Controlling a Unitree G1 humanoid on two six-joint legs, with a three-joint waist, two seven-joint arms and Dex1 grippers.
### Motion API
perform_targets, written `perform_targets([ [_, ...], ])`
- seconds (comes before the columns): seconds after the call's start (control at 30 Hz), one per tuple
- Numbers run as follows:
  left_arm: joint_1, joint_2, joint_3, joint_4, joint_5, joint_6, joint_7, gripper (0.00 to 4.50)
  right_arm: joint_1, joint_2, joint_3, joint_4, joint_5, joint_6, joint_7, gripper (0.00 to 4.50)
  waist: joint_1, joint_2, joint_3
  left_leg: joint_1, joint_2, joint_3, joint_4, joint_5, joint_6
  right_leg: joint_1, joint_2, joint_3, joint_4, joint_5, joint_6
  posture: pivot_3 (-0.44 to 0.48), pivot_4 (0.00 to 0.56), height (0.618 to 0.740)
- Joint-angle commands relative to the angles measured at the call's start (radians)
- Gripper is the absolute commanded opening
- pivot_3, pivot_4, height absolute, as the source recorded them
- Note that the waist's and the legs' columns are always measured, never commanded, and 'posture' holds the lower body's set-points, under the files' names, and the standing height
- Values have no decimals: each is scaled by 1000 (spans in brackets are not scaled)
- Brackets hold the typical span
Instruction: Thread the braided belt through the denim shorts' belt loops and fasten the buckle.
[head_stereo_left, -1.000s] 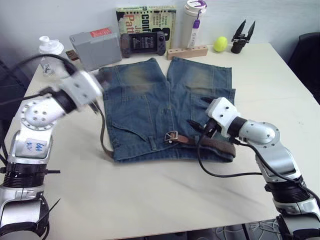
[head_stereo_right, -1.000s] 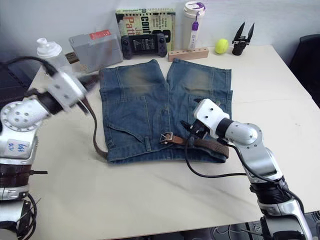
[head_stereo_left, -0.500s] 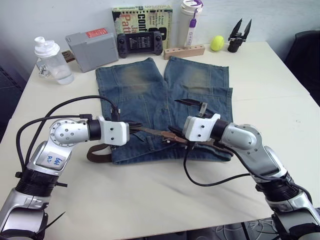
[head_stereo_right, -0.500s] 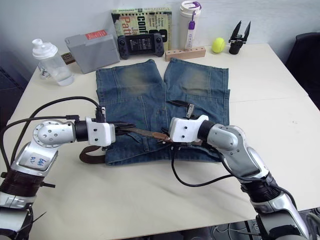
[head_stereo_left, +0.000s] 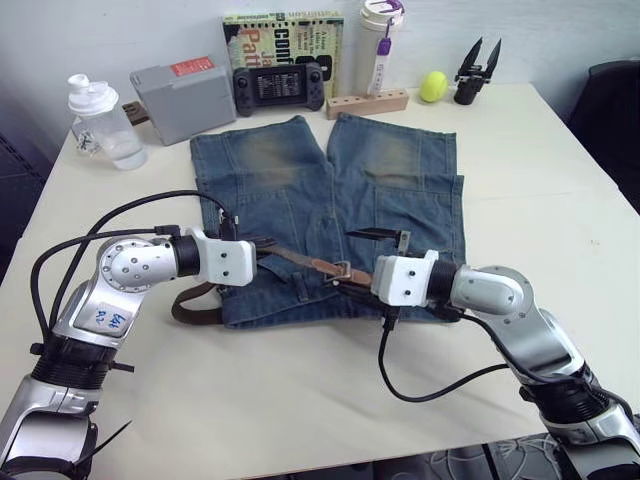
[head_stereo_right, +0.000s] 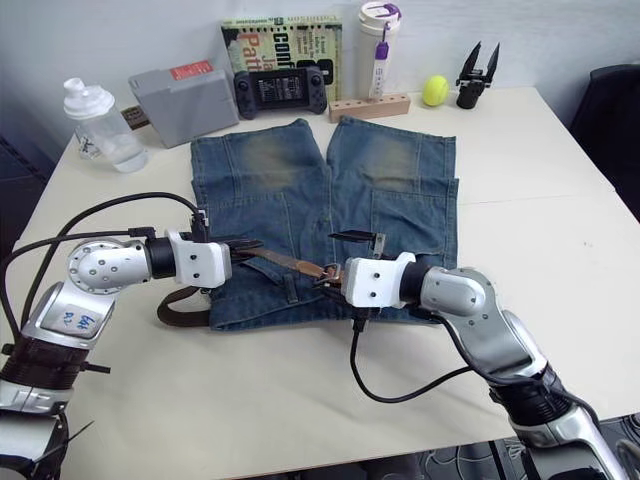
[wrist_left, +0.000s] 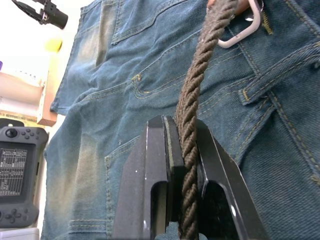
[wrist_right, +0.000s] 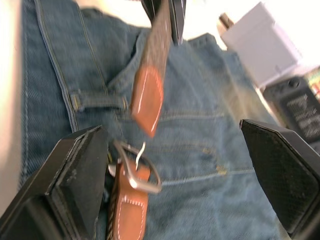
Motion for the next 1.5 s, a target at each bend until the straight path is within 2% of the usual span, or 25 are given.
perform_targets([
  [0.03, -16, -14, 17, -31, 1, -8, 15, 74, -24, 29, -3, -55, 15, 18, -4, 4500, 1, 0, 0, 0, 0, 0, 0, 0, 0, 0, 0, 0, 0, 0, 0, 0, 150, 722],
  [0.27, -18, -24, 20, -40, 6, 1, 14, 74, -29, 75, 25, -53, -20, 37, -20, 4500, 1, 0, 0, 0, 0, 0, 0, 0, 0, 0, 0, 0, 0, 0, 0, 0, 150, 722],
  [0.37, -19, -25, 21, -43, 7, 4, 15, 0, -30, 88, 35, -49, -30, 39, -24, 3784, 1, 0, 0, 0, 0, 0, 0, 0, 0, 0, 0, 0, 0, 0, 0, 0, 150, 722],
  [0.4, -18, -25, 22, -45, 7, 5, 15, 0, -30, 92, 38, -46, -34, 39, -26, 3415, 1, 0, 0, 0, 0, 0, 0, 0, 0, 0, 0, 0, 0, 0, 0, 0, 150, 722],
  [0.63, -7, -24, 27, -65, 3, 13, 18, 0, -37, 108, 44, -28, -53, 37, -29, 57, 0, 0, 0, 0, 0, 0, 0, 0, 0, 0, 0, 0, 0, 0, 0, 0, 150, 722],
  [0.8, 11, -30, 35, -89, -20, 22, 16, 0, -38, 111, 45, -24, -60, 36, -25, 11, 0, 0, 0, 0, 0, 0, 0, 0, 0, 0, 0, 0, 0, 0, 0, 0, 150, 722],
  [0.83, 18, -28, 41, -96, -26, 22, 16, 441, -38, 111, 46, -23, -62, 35, -24, 1, -1, 0, 0, 0, 0, 0, 0, 0, 0, 0, 0, 0, 0, 0, 0, 0, 150, 722],
  [0.93, 48, -22, 65, -129, -85, 55, -10, 1191, -39, 110, 46, -15, -66, 25, -22, 0, -2, 0, 0, 0, 0, 0, 0, 0, 0, 0, 0, 0, 0, 0, 0, 0, 150, 722],
  [1.03, 68, -22, 104, -163, -137, 126, -8, 2510, -42, 107, 46, -2, -75, 2, -22, 0, -1, 0, 0, 0, 0, -1, 1, 0, 0, 0, 0, 0, 0, 0, 0, 0, 150, 722],
  [1.1, 83, -30, 145, -202, -216, 197, -9, 3256, -46, 107, 46, 10, -84, -20, -27, 0, -3, 0, 0, 0, 0, 0, 1, 0, 0, 0, 0, 0, 1, 0, 0, 0, 150, 722],
  [1.13, 96, -41, 184, -234, -296, 274, -1, 3664, -47, 106, 48, 17, -91, -34, -29, 0, -3, 0, 0, 0, 0, 0, 1, 0, 0, 0, 0, 0, 1, 0, 0, 0, 150, 722],
  [1.23, 117, -71, 290, -305, -486, 489, 43, 3664, -53, 103, 51, 35, -119, -80, -39, 0, -2, 0, 0, 0, 0, -2, 1, 0, 0, 0, 0, 0, 1, 0, 0, 0, 150, 722],
  [1.33, 204, -72, 469, -372, -905, 870, 140, 3664, -71, 95, 51, 77, -177, -169, -78, 0, -4, 0, 0, 0, 0, -7, 1, 0, 0, 0, -1, 1, 1, 0, 0, 0, 150, 722],
  [1.37, 262, -62, 524, -396, -1092, 980, 167, 3664, -78, 94, 50, 96, -200, -204, -99, 0, -9, 0, 0, 1, 1, -9, 1, 0, 0, 0, -1, 2, 1, 0, 0, 0, 150, 722],
  [1.47, 397, -38, 627, -437, -1503, 1140, 242, 3664, -87, 94, 51, 135, -239, -269, -138, 0, -8, -1, 0, 4, 2, -11, 0, 0, 0, 0, -2, 4, 2, 0, 0, 0, 150, 722],
  [1.5, 460, -47, 631, -463, -1677, 1138, 316, 3664, -88, 93, 51, 146, -256, -292, -155, 0, -8, -1, 0, 4, 3, -11, 0, 0, 0, 0, -2, 4, 2, 0, 0, 0, 150, 722],
])
